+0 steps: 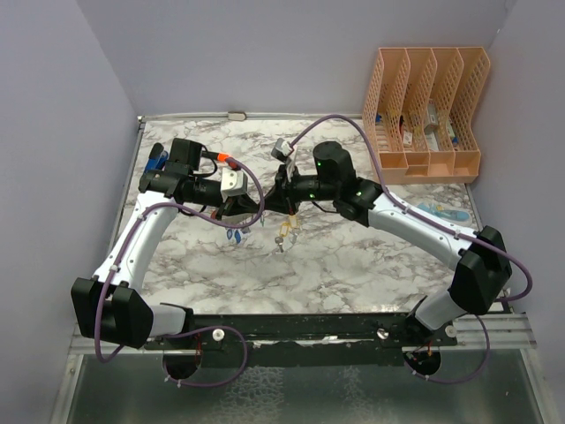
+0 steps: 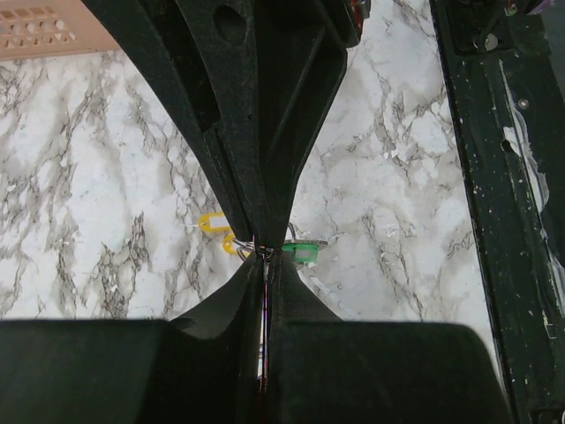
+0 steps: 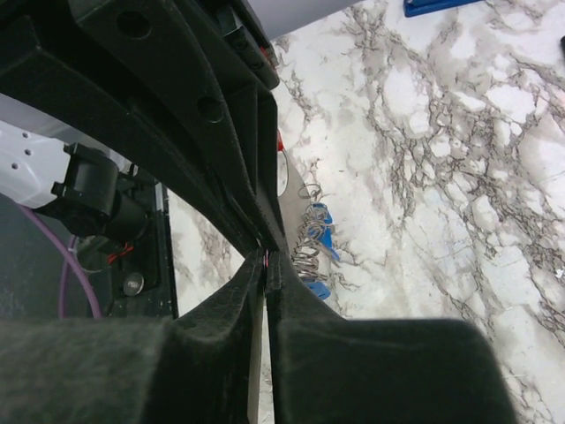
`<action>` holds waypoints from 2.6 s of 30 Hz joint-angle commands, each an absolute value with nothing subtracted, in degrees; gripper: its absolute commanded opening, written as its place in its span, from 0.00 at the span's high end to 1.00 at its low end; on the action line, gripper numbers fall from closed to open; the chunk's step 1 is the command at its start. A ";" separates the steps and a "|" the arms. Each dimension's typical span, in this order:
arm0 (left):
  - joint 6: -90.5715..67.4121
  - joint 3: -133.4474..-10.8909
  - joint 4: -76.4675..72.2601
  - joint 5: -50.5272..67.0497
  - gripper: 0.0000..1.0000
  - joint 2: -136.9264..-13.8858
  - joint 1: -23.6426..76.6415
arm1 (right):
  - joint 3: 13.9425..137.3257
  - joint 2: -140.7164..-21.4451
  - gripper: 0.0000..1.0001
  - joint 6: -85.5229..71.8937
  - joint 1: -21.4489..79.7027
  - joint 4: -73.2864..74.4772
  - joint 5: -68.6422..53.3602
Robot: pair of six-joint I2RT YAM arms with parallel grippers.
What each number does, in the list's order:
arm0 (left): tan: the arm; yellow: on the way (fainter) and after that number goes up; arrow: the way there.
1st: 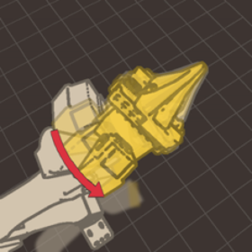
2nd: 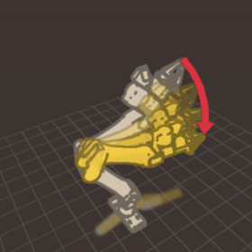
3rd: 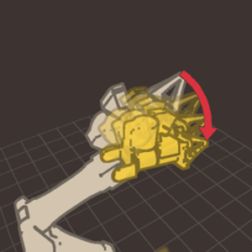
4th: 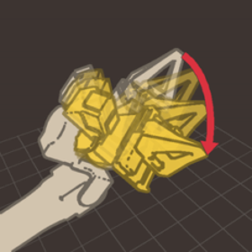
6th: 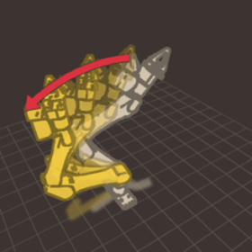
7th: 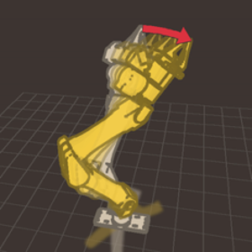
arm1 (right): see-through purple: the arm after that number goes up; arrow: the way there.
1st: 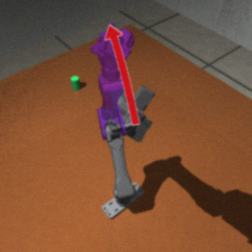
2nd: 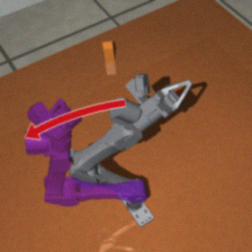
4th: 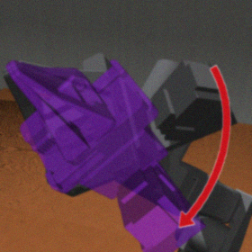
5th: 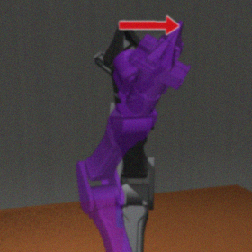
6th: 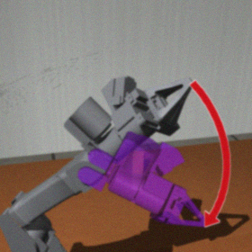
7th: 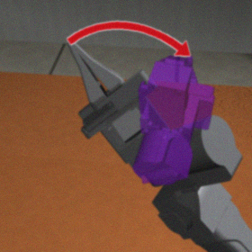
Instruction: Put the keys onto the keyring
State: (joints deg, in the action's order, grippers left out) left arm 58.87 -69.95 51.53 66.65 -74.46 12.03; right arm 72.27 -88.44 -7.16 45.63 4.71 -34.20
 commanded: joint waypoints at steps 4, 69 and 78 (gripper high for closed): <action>58.51 -70.96 51.04 69.00 1.00 -73.38 12.24 | 73.71 -88.56 0.99 -7.48 45.53 4.77 -35.64; 24.13 -65.56 37.78 60.95 0.61 -73.11 27.94 | 90.73 -94.93 0.99 -21.43 45.00 22.98 -9.05; 19.31 -64.87 35.22 44.97 0.62 -72.31 27.95 | 90.09 -93.67 0.99 -21.58 45.00 23.08 -8.00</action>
State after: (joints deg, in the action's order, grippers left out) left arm 23.16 -64.55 37.71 53.89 -73.60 27.62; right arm 88.97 -94.61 -20.88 45.25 24.21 -9.65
